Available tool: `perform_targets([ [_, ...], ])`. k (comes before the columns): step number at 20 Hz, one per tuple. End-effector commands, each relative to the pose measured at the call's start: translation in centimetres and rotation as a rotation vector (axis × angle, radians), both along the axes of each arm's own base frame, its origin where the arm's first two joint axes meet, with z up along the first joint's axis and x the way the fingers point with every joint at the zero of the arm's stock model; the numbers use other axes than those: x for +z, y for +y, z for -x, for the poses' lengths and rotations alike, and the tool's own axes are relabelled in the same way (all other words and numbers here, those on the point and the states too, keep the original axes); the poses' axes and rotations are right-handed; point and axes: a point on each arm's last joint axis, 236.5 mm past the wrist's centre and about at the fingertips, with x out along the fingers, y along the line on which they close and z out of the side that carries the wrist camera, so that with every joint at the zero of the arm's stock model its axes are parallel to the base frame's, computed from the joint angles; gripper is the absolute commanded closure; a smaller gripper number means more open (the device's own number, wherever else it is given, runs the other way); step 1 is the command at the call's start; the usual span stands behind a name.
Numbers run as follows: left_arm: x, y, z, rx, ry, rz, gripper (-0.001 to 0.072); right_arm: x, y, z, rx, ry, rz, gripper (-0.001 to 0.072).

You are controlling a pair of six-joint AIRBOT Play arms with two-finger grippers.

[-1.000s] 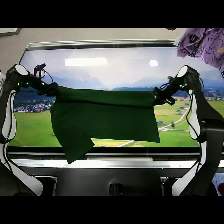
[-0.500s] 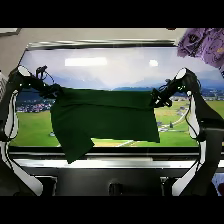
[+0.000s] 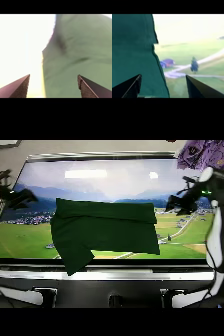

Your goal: Fold the clothes and pants, and hang the long-sleeved shirts on hangers.

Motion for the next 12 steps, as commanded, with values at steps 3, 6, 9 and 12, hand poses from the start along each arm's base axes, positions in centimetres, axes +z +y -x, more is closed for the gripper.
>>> perform_targets([
  [3,-1.7,-1.6,10.8,0.136,-0.047,0.19,0.0046,-0.2,-0.3,5.9,-0.092,-0.071,-0.259,0.0087],
  [6,-5.5,-5.1,15.3,0.152,-0.04,0.264,0.0046,-1.8,0.4,8.5,-0.128,-0.058,-0.291,0.0087],
  [9,-8.8,-7.7,18.2,0.157,0.016,0.326,0.0045,-2.2,1.5,9.5,-0.137,-0.043,-0.324,0.0087],
  [12,-11.0,-9.5,20.2,0.154,0.073,0.375,0.0045,-2.1,1.6,9.3,-0.141,-0.053,-0.329,0.0087],
])
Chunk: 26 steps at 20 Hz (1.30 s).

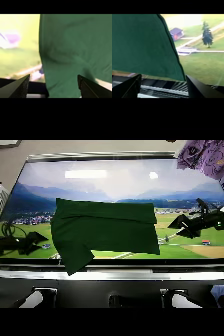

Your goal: Fold the clothes and pants, and hang the long-sleeved shirts on hangers.

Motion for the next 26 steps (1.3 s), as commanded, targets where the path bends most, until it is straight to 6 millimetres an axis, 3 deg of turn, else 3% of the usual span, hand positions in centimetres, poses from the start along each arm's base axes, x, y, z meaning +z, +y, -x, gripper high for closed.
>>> perform_targets([
  [1,-2.6,-2.4,2.6,0.002,0.039,0.066,0.0045,0.0,0.5,0.1,-0.014,-0.019,-0.025,0.0087],
  [11,-4.9,-7.7,5.3,-0.148,0.18,0.14,0.0045,-0.1,0.1,-0.8,-0.035,-0.048,-0.011,0.0087],
  [17,-4.9,-8.4,5.9,-0.161,0.218,0.16,0.0045,-0.1,-0.1,-1.1,-0.041,-0.061,-0.003,0.0087],
  [22,-5.3,-8.2,5.2,-0.134,0.207,0.155,0.0045,-0.1,-0.3,-1.5,-0.053,-0.074,0.005,0.0088],
  [26,-5.7,-9.9,4.7,-0.116,0.231,0.23,0.0045,-0.2,-0.4,-1.8,-0.066,-0.08,0.009,0.0088],
])
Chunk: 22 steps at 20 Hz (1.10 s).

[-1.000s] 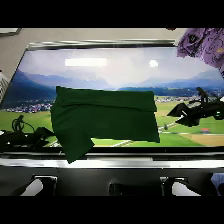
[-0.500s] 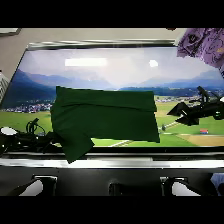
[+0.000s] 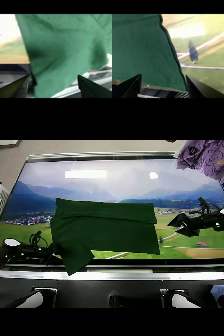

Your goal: Fold the clothes and pants, and hang the long-sleeved shirts on hangers.

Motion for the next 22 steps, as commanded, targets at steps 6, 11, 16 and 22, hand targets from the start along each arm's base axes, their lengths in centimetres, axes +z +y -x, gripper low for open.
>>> perform_targets([
  [6,-0.9,-1.6,-0.2,-0.025,0.017,0.021,0.0235,-0.1,-0.1,0.1,-0.005,0.008,0.005,0.011],
  [11,-0.8,-1.6,-0.1,-0.029,0.016,0.023,0.0688,-3.1,-1.5,4.7,0.052,0.179,0.086,0.0114],
  [16,-0.8,-1.7,-0.1,-0.031,0.019,0.026,0.0688,-7.3,1.6,7.9,0.054,0.247,-0.029,0.0108],
  [22,-0.6,-1.8,0.1,-0.036,0.025,0.033,0.0688,-9.5,4.6,9.4,0.045,0.232,-0.137,0.0109],
])
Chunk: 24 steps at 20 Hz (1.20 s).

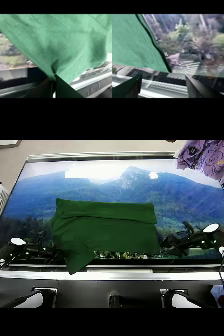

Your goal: Fold the clothes and pants, and hang the long-sleeved shirts on hangers.

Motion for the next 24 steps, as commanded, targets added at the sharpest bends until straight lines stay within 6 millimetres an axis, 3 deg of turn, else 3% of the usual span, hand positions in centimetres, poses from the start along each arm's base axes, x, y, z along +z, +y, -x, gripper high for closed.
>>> perform_targets([
  [1,0.1,-0.1,0.1,-0.002,0.003,0.003,0.0688,-0.8,1.9,0.1,-0.028,-0.032,-0.072,0.0109],
  [6,0.1,-0.1,0.1,-0.003,0.003,0.003,0.0688,-1.3,3.2,0.2,-0.054,-0.056,-0.124,0.0117],
  [11,0.0,0.0,0.0,0.0,0.004,0.002,0.0688,-0.9,3.6,-1.1,-0.106,-0.091,-0.149,0.0192],
  [13,0.0,0.0,-0.1,0.004,0.0,-0.002,0.0688,-0.8,4.4,-1.1,-0.128,-0.09,-0.188,0.0363],
  [14,0.0,0.0,-0.1,0.004,0.0,-0.002,0.0688,-0.7,4.9,-1.0,-0.142,-0.091,-0.212,0.0373],
  [17,0.2,0.0,-0.2,0.003,-0.004,-0.002,0.0688,-0.3,5.5,-0.6,-0.135,-0.08,-0.243,0.0667],
  [20,1.5,0.5,-1.0,0.011,-0.021,0.002,0.069,0.4,5.5,-0.7,-0.141,-0.087,-0.241,0.0685],
  [24,5.9,3.0,-1.8,0.055,-0.057,-0.087,0.069,2.4,5.6,0.5,-0.135,-0.061,-0.229,0.0686],
])
